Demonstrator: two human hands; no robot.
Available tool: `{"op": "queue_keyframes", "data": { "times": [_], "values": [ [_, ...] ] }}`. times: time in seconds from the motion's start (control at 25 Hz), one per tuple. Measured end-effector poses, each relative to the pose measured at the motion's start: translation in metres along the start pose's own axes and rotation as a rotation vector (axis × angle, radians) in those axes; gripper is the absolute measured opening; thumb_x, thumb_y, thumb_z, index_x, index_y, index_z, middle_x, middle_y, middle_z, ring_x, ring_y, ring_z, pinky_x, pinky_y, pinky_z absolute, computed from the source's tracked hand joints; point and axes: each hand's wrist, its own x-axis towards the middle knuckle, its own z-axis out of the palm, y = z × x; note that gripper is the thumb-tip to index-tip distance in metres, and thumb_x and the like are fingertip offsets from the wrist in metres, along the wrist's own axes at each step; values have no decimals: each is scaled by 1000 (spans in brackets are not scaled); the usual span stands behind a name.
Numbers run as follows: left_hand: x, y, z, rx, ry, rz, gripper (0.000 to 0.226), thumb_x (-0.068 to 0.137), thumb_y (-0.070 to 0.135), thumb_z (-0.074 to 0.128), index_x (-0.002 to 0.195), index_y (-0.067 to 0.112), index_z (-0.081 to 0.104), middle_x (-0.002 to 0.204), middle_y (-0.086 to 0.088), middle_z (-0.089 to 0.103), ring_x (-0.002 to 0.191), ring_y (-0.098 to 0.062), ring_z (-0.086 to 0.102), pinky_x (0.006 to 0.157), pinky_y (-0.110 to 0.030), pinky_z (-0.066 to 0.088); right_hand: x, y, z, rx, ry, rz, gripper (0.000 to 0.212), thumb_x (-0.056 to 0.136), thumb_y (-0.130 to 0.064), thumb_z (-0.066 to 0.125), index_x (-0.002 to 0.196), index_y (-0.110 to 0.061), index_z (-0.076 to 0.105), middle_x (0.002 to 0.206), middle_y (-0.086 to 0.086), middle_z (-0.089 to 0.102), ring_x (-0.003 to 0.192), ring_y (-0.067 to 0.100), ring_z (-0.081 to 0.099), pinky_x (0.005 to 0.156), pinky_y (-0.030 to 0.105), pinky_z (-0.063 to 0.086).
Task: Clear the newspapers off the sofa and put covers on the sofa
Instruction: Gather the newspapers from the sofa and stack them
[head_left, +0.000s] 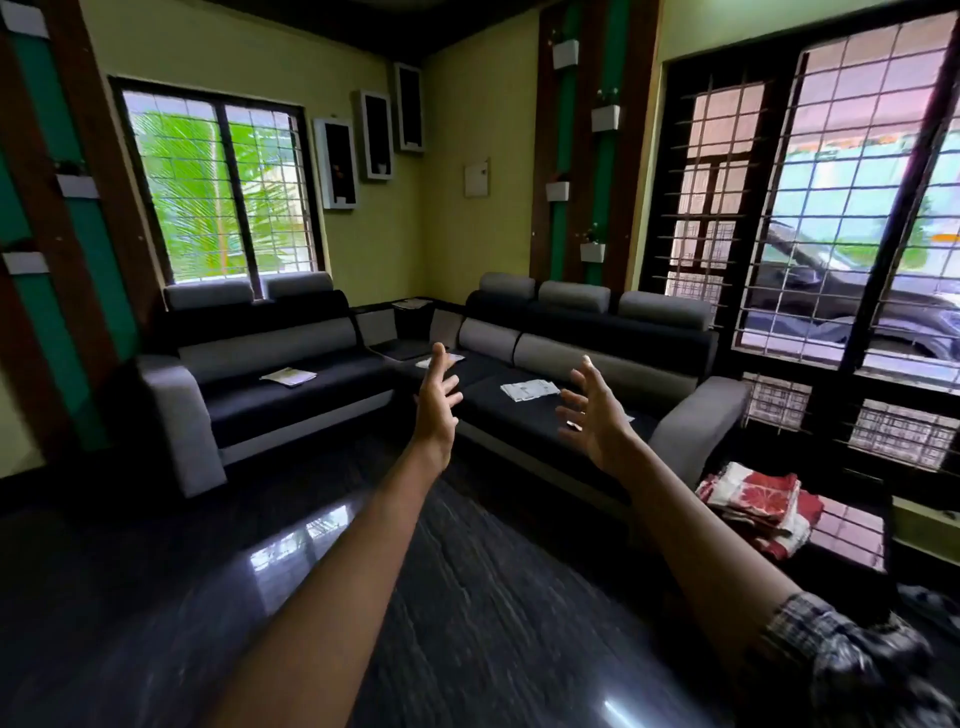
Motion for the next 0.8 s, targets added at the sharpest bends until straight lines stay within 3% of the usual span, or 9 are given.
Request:
{"op": "queue_keyframes", "data": {
  "times": [0.28,0.52,0.8],
  "values": [
    [166,-46,0,-18,5,-54,61,95,54,20,142,17,35,150,-17,29,137,-33,30,112,-51,14,170,22,18,24,29,43,64,91,-59,33,145,-23,30,148,12,34,133,29,35,104,46,29],
    [356,-74,19,4,-99,-80,60,96,52,21,143,17,34,150,-14,30,137,-31,30,113,-48,15,350,25,32,88,102,37,68,91,-61,29,146,-23,26,152,12,26,139,29,28,110,50,20],
    [527,-139,60,43,-219,-169,59,96,53,20,142,18,35,148,-14,33,136,-29,33,113,-50,16,519,47,9,97,247,74,67,92,-61,28,146,-22,28,151,13,30,137,30,30,110,51,23]
  ]
}}
